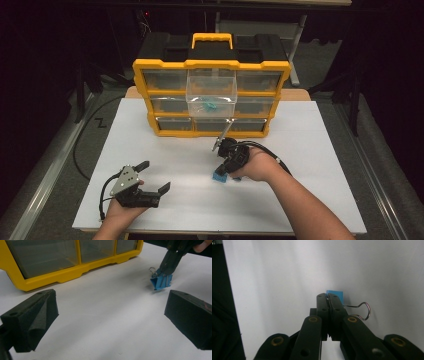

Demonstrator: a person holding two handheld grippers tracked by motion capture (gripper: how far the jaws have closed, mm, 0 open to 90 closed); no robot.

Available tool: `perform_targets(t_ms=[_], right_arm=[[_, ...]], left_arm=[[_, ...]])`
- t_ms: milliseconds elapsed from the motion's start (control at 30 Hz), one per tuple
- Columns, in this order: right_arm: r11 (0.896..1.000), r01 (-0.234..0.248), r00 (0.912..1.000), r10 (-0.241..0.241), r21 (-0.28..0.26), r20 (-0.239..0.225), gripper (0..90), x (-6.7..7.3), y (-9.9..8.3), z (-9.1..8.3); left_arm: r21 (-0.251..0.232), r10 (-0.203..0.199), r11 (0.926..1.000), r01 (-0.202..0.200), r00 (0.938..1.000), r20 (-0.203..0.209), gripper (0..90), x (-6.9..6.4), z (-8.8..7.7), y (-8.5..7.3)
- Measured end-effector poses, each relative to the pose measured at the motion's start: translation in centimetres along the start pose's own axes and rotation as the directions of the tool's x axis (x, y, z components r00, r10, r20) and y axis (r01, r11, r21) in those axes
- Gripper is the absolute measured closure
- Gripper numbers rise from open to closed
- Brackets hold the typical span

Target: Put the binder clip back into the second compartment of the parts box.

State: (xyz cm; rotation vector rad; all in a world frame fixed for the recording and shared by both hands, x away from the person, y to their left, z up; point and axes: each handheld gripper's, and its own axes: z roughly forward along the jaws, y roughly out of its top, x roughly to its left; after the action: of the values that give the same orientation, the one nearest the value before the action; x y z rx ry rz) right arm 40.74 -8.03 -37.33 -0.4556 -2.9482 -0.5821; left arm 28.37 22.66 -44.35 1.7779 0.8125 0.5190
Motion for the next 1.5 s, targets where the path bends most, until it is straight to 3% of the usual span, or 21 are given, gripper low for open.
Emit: perform_targets(t_ms=[233,400,500,800,1500], right_arm=[[0.999,0.043,0.9990,-0.043,0.015,0.011,90.0,1.1,-0.8,-2.7],[0.999,0.033,0.9990,-0.034,0.029,0.030,90.0,1.5,-1.3,-4.6],[0.999,0.021,0.9988,-0.022,0.035,0.044,90.0,1.9,-1.6,-6.6],[0.999,0.027,0.9993,-0.028,0.041,0.025,90.0,2.1,-1.7,-10.6],[0.997,0.076,0.9941,-0.078,0.022,0.076,90.0,3.5,2.5,-20.1]], left_arm=[[-0.006,-0.006,1.0000,0.006,1.0000,-0.006,0.2,0.0,0.0,0.0],[-0.008,-0.008,0.9999,0.008,0.9999,-0.008,0.2,-0.1,-0.1,0.0],[-0.002,-0.007,1.0000,0.007,1.0000,-0.007,0.2,-0.1,-0.1,0.0],[-0.006,-0.012,0.9999,0.012,0.9999,-0.011,0.2,0.0,-0.1,0.0],[-0.006,-0.009,0.9999,0.009,0.9999,-0.011,0.2,0.1,-0.2,-0.1]])
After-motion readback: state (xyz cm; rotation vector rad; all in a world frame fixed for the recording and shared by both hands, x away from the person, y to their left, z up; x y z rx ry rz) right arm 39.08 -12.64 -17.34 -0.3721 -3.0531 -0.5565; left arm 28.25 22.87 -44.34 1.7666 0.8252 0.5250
